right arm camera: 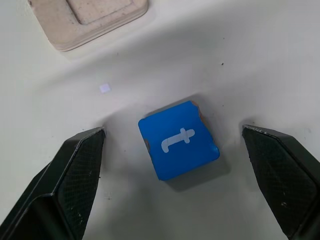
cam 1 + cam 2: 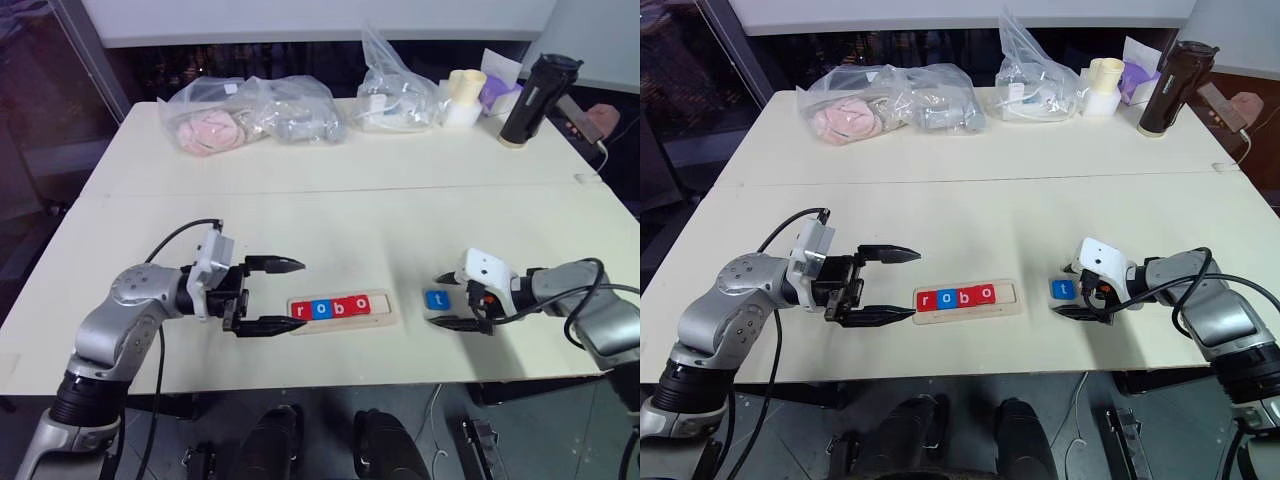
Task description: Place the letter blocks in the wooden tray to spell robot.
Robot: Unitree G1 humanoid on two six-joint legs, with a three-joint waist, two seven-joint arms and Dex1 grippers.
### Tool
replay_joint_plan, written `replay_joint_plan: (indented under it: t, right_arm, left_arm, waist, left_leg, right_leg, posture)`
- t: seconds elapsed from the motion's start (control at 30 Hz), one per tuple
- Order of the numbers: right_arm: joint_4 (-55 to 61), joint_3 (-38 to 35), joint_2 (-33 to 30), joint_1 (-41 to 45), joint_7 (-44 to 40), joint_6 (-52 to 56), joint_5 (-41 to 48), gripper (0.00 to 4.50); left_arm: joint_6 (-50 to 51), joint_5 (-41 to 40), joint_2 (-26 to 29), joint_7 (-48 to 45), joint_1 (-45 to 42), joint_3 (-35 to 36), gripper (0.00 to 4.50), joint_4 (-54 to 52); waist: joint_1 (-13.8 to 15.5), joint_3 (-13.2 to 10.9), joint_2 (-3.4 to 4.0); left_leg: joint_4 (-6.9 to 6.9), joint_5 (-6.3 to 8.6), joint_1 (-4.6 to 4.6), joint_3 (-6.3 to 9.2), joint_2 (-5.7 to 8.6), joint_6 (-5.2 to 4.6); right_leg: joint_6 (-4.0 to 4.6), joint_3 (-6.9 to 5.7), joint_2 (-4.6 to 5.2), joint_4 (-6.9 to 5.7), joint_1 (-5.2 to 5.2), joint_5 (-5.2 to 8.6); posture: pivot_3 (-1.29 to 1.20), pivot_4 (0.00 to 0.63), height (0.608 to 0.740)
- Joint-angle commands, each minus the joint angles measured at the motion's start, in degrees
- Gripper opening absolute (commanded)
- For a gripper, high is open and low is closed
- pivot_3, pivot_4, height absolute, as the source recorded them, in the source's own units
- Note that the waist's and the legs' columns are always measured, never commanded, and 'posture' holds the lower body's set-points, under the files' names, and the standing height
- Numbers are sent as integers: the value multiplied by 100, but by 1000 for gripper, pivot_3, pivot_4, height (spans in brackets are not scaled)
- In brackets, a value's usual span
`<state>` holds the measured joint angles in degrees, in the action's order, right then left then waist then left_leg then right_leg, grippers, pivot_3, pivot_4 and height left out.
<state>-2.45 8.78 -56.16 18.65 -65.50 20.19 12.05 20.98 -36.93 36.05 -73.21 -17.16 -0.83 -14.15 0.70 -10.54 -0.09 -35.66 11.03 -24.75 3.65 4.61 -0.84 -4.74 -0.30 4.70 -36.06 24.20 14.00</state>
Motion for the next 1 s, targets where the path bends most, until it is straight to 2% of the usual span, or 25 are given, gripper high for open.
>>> replay_joint_plan:
  t: [0.03, 0.13, 0.27, 0.47, 0.67, 1.0]
  right_arm:
    - [-80, -79, 71, 126, -54, -131, -87, 2632]
    - [-40, -132, 127, 188, -95, -109, -73, 1166]
    - [356, -166, 83, 290, -239, -20, 6, 1153]
    - [1383, 180, 443, 764, -347, 547, 160, 1153]
    - [1144, 641, 767, 941, -310, 343, -261, 1153]
    - [889, 818, 859, 1021, -457, 50, -515, 1153]
  left_arm:
    - [-27, -58, 59, -13, -35, 70, 4500, -159]
    - [-37, -47, 53, 0, -31, 71, 4500, -157]
    - [-40, -46, 59, -7, -27, 77, 4500, -146]
    - [-35, -65, 113, -81, -17, 97, 4500, -126]
    - [-49, -66, 114, -35, -28, 110, 4500, -142]
    - [-75, -72, 104, 78, 59, 133, 4500, -230]
  waist:
    - [-2, 0, 0]
    - [-4, 0, 0]
    - [1, 0, 0]
    - [-12, 0, 0]
    - [7, 0, -2]
    - [0, 0, -2]
  left_leg:
    - [0, 0, 0, 0, 0, 0]
    - [-2, 0, 0, 0, 0, 0]
    - [-2, 0, 0, -1, 0, 0]
    - [1, 0, 0, -6, -9, 1]
    - [-4, 2, 0, -12, -6, 1]
    - [-3, 2, 0, -16, -8, 0]
  right_leg:
    - [0, 0, 0, 0, 0, 0]
    - [1, 0, 0, -3, 0, -1]
    - [1, 0, 0, -3, 2, -1]
    - [2, 0, -2, -7, 10, -2]
    - [2, 1, 5, 1, 4, -2]
    - [2, 1, 4, -6, 11, -3]
  posture:
    - [0, 150, 738]
    - [0, 150, 738]
    - [0, 150, 738]
    - [0, 150, 738]
    - [0, 150, 738]
    - [0, 150, 738]
